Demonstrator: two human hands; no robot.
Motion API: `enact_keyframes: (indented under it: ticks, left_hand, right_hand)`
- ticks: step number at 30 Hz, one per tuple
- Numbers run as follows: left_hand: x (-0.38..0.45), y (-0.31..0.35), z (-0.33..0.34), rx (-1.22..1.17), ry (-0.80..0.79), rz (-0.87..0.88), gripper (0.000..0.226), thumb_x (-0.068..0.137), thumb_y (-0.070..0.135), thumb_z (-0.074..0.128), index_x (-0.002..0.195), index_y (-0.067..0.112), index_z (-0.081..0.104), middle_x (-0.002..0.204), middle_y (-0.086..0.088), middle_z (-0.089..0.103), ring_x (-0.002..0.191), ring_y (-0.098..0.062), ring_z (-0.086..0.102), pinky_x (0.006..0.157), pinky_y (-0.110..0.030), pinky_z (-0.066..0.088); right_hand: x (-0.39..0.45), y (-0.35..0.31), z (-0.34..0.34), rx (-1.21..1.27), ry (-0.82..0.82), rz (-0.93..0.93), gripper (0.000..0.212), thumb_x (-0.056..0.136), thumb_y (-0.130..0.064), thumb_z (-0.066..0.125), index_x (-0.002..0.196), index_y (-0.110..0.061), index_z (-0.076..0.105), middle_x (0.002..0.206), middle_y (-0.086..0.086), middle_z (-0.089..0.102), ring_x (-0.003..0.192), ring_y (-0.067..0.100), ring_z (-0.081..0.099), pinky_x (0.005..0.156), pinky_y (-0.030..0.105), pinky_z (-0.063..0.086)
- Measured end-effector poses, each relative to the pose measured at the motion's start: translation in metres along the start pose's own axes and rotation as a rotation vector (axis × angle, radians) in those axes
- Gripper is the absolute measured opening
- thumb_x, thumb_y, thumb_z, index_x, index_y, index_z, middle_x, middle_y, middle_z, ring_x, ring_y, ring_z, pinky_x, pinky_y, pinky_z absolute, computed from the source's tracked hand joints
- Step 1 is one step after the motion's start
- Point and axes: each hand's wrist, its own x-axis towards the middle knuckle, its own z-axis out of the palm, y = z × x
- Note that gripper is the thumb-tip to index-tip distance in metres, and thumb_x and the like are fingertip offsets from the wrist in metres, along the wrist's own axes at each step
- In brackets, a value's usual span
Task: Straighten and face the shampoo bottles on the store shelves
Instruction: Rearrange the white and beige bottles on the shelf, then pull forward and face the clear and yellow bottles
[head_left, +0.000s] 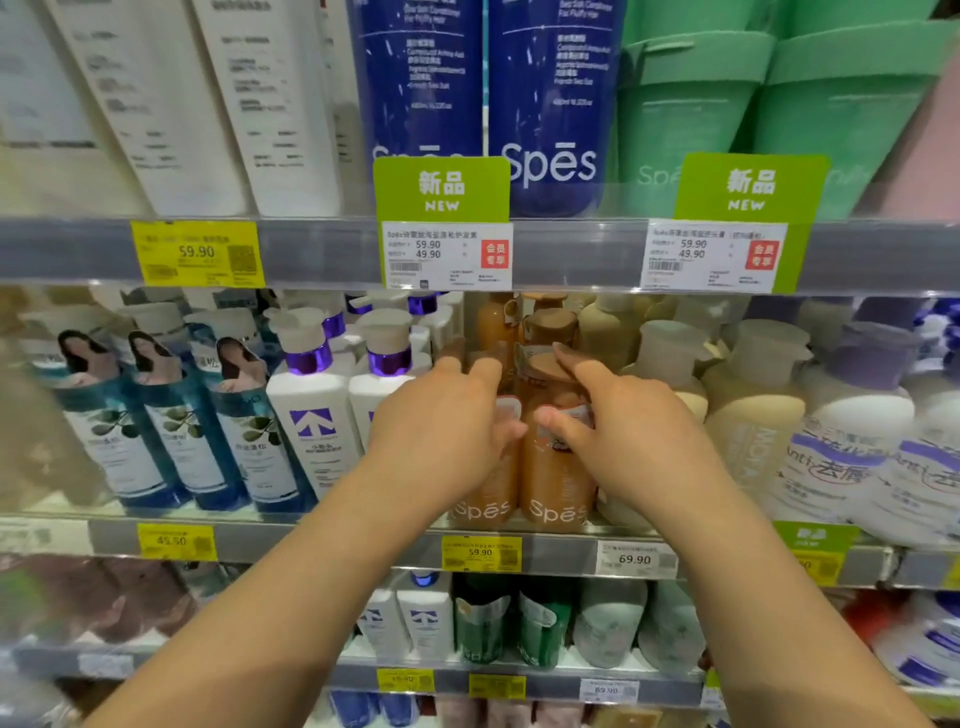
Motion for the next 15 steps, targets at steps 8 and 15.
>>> enact_keyframes:
  ticks: [8,15]
  left_hand:
    - [-0.050,-0.046,-0.012,-0.209,0.436,-0.148,0.023,0.088,0.041,0.067,0.105,0.025,0.069,0.103,0.008,0.065,0.085,-0.012,0.062,0.066,-0.031,0.051]
    - [-0.058,-0.105,-0.031,-0.094,0.272,-0.461,0.060,0.082,0.058,0.065,0.132,0.027,0.053,0.128,0.007,0.060,0.115,-0.017,0.058,0.088,-0.038,0.051]
  right_hand:
    - [-0.018,-0.036,-0.025,0.247,0.113,-0.163,0.047,0.095,-0.048,0.058,0.140,-0.040,0.051,0.131,-0.011,0.065,0.118,0.015,0.061,0.092,0.035,0.050]
    - [0.017,-0.072,0.013,0.425,-0.078,-0.260,0.061,0.093,-0.041,0.064,0.147,-0.025,0.040,0.124,0.000,0.067,0.100,0.020,0.069,0.091,0.037,0.054]
